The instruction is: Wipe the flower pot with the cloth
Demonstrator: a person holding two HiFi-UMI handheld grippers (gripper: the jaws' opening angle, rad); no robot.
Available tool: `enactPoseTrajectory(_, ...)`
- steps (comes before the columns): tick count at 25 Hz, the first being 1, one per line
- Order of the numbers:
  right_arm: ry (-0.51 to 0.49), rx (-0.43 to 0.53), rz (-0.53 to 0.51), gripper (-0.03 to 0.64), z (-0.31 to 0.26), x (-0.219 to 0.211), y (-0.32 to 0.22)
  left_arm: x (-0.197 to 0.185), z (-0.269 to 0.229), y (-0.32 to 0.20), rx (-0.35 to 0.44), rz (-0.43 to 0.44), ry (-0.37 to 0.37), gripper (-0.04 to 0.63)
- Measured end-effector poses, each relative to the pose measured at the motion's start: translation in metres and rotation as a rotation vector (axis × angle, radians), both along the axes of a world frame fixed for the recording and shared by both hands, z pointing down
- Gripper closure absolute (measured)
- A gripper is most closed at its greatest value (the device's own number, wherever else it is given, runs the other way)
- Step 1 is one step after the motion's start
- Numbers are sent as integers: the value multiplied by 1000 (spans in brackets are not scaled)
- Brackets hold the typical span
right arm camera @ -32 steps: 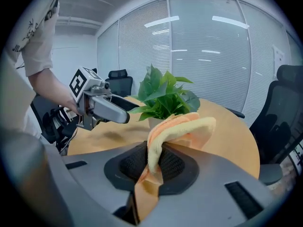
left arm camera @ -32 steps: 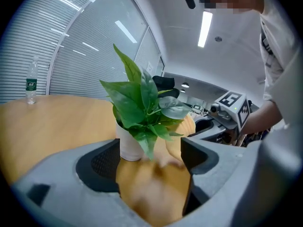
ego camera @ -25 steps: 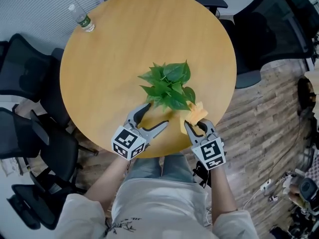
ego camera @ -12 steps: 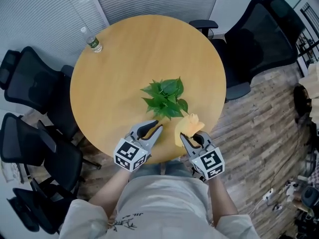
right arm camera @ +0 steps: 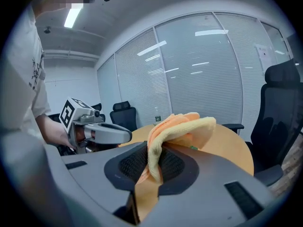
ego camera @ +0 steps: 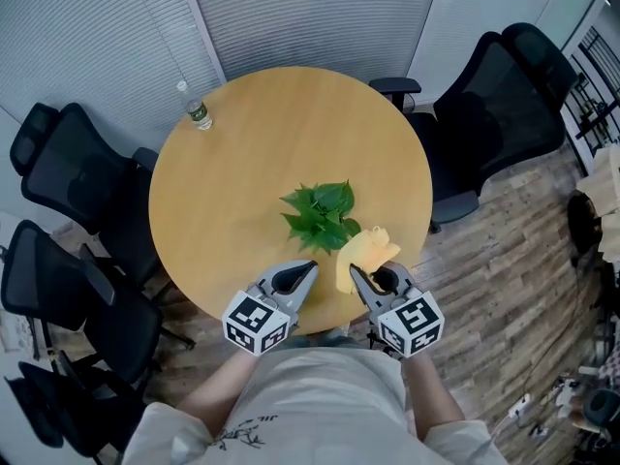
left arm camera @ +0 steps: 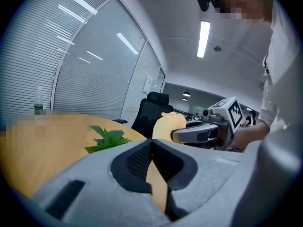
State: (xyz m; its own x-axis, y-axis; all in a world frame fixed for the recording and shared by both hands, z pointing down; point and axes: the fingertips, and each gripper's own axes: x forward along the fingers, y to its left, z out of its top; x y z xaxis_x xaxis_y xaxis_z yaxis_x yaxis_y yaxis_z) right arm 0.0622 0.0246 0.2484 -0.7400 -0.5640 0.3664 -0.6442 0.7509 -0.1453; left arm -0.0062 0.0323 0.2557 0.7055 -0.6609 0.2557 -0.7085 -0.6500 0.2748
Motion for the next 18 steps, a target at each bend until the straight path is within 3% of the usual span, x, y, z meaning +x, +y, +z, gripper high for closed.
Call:
enactPoseTrajectory(6, -33, -16, -37, 563, -6, -19, 6, -7, -17, -8, 49, -34, -24, 586)
enactPoseTrajectory(18, -52, -11, -53, 563, -14, -31, 11, -8, -16, -11, 47, -59, -46, 584)
